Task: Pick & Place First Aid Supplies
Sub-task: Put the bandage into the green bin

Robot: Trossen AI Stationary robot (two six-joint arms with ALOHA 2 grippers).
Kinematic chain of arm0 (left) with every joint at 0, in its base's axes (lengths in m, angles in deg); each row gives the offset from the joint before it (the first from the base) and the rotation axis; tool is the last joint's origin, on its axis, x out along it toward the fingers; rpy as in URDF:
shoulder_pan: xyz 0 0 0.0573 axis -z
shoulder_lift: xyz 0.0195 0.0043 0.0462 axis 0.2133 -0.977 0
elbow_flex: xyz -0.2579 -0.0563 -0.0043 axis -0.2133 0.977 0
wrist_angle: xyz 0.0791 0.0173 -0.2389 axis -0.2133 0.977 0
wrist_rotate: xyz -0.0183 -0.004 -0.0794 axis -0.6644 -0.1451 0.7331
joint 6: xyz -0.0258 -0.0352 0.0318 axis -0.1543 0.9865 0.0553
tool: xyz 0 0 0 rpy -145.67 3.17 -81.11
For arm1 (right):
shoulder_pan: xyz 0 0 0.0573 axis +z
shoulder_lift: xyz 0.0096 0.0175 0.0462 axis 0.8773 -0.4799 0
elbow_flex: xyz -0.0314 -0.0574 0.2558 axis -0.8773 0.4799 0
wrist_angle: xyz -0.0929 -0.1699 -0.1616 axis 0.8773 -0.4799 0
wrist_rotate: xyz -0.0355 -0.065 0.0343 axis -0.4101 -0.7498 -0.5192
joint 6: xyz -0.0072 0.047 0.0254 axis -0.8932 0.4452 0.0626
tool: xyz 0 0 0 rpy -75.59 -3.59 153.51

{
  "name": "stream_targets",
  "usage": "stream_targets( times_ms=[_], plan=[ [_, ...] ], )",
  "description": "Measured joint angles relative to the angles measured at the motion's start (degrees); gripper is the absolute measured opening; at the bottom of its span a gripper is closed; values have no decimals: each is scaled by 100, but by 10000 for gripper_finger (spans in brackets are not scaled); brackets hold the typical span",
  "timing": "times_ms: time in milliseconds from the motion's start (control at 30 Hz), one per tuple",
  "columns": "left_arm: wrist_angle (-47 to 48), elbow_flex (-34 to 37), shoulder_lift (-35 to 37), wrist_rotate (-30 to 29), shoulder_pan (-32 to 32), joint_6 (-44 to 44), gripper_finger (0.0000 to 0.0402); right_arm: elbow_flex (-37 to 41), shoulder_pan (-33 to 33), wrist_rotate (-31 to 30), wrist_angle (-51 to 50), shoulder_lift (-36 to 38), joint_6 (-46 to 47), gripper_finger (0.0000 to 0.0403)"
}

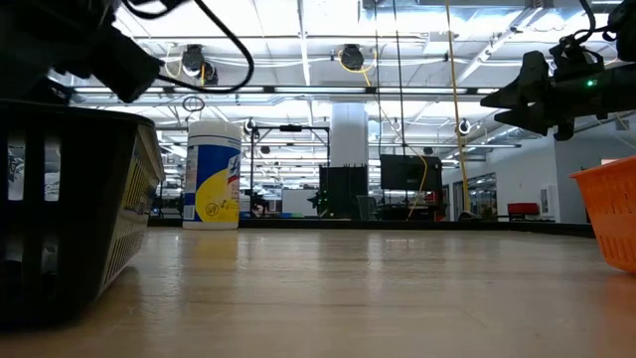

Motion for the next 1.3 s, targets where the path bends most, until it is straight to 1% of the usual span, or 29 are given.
stream_targets(
  times_ms=[133,333,433,500,700,900,1033,1100,1167,1300],
  plan=[
    [266,1,-119,-294,-222,-544,308,0,0,-1,2,0,0,267],
    [441,3,-757,-678,-321,-886,308,0,1,-1,1,2,0,267],
    [444,3,-1147,-661,-305,-802,308,-1,1,-1,4,0,0,267],
    [449,6,-1379,-539,-274,-636,308,-2,0,-1,0,-1,0,267],
    [480,6,-1782,-506,-174,-179,308,-1,0,0,2,0,0,267],
    [423,24,-2075,-695,-73,-166,308,0,0,1,2,2,0,267],
    [423,69,-2265,-701,-45,-268,307,-2,0,1,3,2,0,267],
    [418,69,-2268,-783,-45,-335,300,-1,1,-1,2,0,0,267],
    [322,69,-2264,-848,-45,-369,285,0,2,1,9,-1,0,267],
    [27,69,-2264,-911,-60,-413,228,-2,0,0,6,2,0,267]
  ],
)
